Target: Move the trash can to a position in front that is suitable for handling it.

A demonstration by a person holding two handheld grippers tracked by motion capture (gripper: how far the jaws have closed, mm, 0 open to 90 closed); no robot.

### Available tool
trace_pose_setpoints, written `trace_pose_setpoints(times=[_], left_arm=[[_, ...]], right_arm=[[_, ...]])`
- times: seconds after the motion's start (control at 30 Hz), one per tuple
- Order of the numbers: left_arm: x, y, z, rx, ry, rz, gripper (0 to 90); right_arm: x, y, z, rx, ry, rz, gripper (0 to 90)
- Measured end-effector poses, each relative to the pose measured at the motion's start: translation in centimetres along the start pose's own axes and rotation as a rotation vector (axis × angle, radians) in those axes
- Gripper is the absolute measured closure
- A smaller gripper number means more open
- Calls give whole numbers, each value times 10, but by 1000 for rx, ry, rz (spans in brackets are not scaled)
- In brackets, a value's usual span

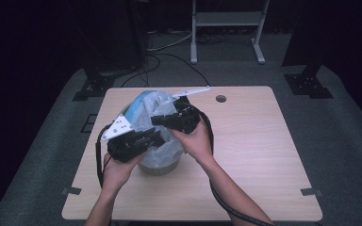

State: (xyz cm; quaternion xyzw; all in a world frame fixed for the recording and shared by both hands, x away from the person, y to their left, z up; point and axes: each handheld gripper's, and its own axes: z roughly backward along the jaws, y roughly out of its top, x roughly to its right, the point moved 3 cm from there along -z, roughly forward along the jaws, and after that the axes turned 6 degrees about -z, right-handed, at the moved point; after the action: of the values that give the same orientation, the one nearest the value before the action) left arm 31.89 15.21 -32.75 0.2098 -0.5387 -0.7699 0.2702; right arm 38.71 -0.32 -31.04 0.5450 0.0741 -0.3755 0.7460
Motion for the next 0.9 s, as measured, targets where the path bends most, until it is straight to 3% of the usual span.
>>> trace_pose_setpoints(times=[0.17,0.4,0.57,0.73,0.9], left_arm=[[-3,-1,6,10,-27,33,639],[-13,-3,18,31,-23,75,509],[-23,2,24,43,0,123,404],[-35,8,22,37,-8,183,339],[-45,16,16,19,-70,257,291]], right_arm=[[2,-3,1,8,-23,17,898],[0,-9,4,25,-32,67,898],[-6,-14,7,36,-38,141,899],[-13,-19,7,44,-16,223,899],[-20,-23,5,32,-8,296,899]])
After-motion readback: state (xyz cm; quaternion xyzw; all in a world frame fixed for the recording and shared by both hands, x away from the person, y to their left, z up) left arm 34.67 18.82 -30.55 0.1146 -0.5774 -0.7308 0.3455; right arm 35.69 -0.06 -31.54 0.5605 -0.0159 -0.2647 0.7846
